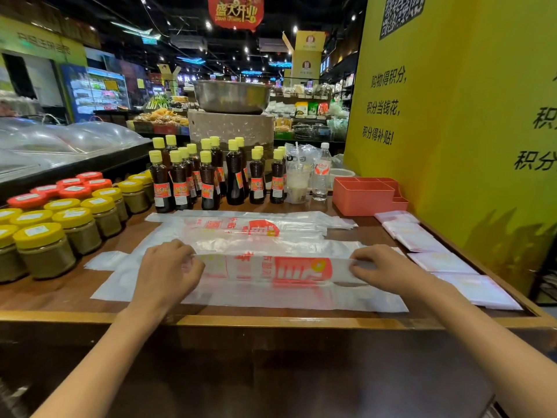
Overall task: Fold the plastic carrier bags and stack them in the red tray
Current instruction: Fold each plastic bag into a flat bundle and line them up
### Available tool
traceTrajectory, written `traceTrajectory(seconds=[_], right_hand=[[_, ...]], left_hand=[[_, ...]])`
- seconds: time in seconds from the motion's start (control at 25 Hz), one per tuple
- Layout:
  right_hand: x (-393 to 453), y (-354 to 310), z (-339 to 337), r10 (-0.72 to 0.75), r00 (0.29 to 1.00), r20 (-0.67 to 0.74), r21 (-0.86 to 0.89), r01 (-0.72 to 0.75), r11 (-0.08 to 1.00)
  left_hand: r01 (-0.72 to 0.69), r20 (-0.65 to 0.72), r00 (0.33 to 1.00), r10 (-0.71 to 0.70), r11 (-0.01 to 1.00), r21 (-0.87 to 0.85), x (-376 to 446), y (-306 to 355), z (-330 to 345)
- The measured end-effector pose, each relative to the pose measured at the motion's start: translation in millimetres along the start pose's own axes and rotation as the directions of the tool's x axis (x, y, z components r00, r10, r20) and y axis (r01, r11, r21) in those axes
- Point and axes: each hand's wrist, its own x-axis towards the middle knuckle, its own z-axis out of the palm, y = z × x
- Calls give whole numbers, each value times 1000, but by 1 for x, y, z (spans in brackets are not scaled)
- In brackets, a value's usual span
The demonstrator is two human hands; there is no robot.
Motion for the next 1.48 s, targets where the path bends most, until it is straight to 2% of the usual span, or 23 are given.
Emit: traceTrajectory(seconds=[0.08, 0.16, 0.28, 0.36, 0.44, 0.56, 0.64, 0.8, 1.04, 1.32, 1.48], right_hand=[[8, 1, -5, -3, 999, -33, 1, 3, 1000], [19, -1, -1, 50, 991, -120, -86, -61, 994], [37, -11, 27, 128, 971, -203, -273, -182, 945], [47, -27, 53, 97, 977, -188, -288, -149, 946], [59, -50, 74, 19, 991, -136, -261, -54, 964], [75, -83, 99, -51, 998, -42, -171, 43, 984], [81, -89, 119, -79, 996, 52, -158, 86, 984], [86, -83, 135, -64, 989, 136, -207, 92, 974], [81, -74, 128, -19, 990, 143, -201, 47, 979], [43, 28, 80, 258, 962, 94, -266, -226, 937], [32, 41, 79, 301, 953, 32, -232, -285, 930]], left_hand=[[4, -8, 1000, -3, 999, 46, 10, 4, 1], [57, 33, 998, -61, 992, 111, 19, 7, 13], [102, 230, 963, -139, 981, 166, 22, 22, 38], [68, 342, 934, -104, 991, 115, 19, 37, 55], [-6, 450, 893, -15, 999, 46, 15, 48, 68], [-92, 629, 775, 58, 995, 22, 12, 47, 79], [-113, 684, 727, 64, 993, 28, 12, 43, 81], [-131, 701, 711, 51, 990, 60, 11, 43, 82], [-63, 727, 684, -52, 990, 129, 15, 40, 79], [49, 717, 667, -203, 972, 229, 16, -10, 56], [117, 663, 685, -301, 944, 308, 9, -32, 45]])
